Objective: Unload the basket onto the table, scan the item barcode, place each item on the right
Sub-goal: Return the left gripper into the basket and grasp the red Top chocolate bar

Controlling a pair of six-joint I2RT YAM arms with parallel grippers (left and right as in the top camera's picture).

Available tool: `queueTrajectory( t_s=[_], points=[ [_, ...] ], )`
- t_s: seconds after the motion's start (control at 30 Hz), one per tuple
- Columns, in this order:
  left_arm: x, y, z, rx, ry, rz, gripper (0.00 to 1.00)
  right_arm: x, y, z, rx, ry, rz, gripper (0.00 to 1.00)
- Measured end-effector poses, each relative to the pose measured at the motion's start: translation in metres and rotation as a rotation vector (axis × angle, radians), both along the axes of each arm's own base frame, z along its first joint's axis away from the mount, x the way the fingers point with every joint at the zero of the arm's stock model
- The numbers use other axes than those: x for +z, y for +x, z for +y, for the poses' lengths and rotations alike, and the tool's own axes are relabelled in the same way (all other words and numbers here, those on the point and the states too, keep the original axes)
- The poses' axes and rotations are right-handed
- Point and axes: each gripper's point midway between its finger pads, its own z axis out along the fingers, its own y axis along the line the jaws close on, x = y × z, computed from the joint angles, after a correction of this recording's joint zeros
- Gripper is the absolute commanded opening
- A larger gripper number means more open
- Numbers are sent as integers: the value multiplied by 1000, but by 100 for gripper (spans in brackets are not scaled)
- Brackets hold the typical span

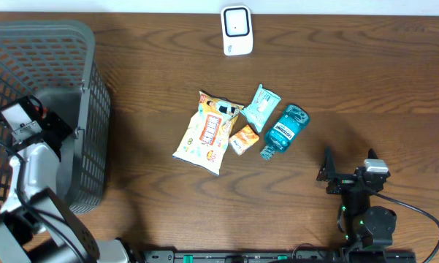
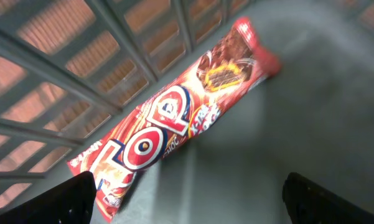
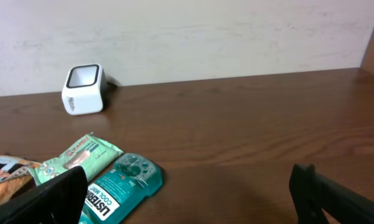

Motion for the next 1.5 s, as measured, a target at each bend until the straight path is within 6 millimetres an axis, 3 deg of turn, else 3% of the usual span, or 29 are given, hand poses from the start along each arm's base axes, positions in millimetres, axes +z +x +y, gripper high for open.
queueTrajectory(
  t_s=[0.2,0.53,0.57,0.77,0.83,1.17,1.33,1.43,1.5],
  points=[
    [-22,10,7,-49,24,35,96,0,0,0,0,0,0,99],
    [-40,16,16,-56,33,43,96,0,0,0,0,0,0,99],
    [-41,15,17,-46,29,41,91,0,0,0,0,0,0,99],
    [-46,11,24,-10,-17,26,25,0,0,0,0,0,0,99],
    [-47,12,24,-14,-26,29,8,0,0,0,0,0,0,99],
    [-48,13,18,-30,-69,32,7,0,0,0,0,0,0,99],
    [-42,17,-3,-53,-174,-23,8,0,0,0,0,0,0,99],
    [-26,22,-18,-57,-241,-105,7,0,0,0,0,0,0,99],
    [-3,27,-25,-60,-255,-182,7,0,0,0,0,0,0,99]
  ],
)
